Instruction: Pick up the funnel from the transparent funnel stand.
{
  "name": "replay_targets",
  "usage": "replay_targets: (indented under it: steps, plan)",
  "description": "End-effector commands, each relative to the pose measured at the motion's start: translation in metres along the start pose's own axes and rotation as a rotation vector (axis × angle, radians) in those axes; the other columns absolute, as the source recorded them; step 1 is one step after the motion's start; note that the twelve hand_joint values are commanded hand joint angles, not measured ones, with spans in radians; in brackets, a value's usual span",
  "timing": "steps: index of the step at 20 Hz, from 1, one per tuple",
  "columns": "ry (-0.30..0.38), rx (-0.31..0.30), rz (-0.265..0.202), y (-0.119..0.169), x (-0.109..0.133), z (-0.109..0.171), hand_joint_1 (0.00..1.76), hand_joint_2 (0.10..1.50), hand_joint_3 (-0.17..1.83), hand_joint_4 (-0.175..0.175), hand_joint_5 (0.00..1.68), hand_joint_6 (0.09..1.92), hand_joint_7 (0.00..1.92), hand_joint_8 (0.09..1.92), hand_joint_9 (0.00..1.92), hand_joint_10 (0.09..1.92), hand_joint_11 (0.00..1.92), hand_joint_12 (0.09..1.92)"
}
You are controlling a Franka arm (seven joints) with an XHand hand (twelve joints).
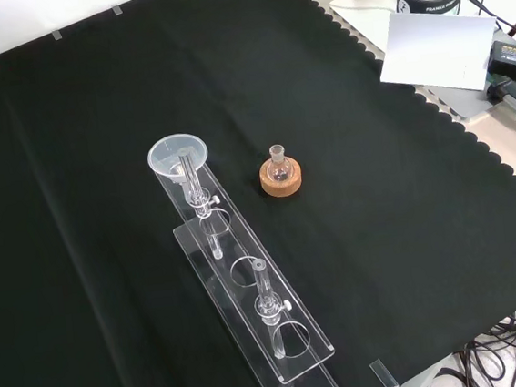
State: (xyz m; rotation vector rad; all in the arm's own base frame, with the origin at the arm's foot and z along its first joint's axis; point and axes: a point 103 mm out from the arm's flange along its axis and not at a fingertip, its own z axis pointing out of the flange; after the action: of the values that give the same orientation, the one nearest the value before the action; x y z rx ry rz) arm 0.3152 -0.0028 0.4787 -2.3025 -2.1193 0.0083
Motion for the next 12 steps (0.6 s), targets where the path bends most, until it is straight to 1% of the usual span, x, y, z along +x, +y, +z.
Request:
replay_targets:
  steps: [1, 3, 7, 10, 12]
  plan:
    - [-0.006, 0.009, 0.025, 0.018, -0.005, 0.005, 0.00, 1.15, 0.37, 0.040, 0.12, 0.09, 0.00, 0.09, 0.01, 0.63, 0.07, 1.35]
    - [-0.012, 0.014, 0.034, 0.027, -0.002, 0.010, 0.00, 1.15, 0.37, 0.040, 0.12, 0.09, 0.00, 0.09, 0.01, 0.63, 0.07, 1.35]
    - [-0.020, 0.034, 0.037, 0.048, 0.008, 0.022, 0.00, 1.15, 0.37, 0.039, 0.12, 0.09, 0.00, 0.09, 0.01, 0.63, 0.07, 1.35]
    - [-0.025, 0.051, 0.026, 0.068, 0.018, 0.032, 0.00, 1.15, 0.37, 0.039, 0.12, 0.09, 0.00, 0.09, 0.01, 0.63, 0.07, 1.35]
    - [-0.041, 0.064, 0.014, 0.083, 0.026, 0.039, 0.00, 1.15, 0.37, 0.038, 0.12, 0.09, 0.00, 0.09, 0.01, 0.63, 0.07, 1.35]
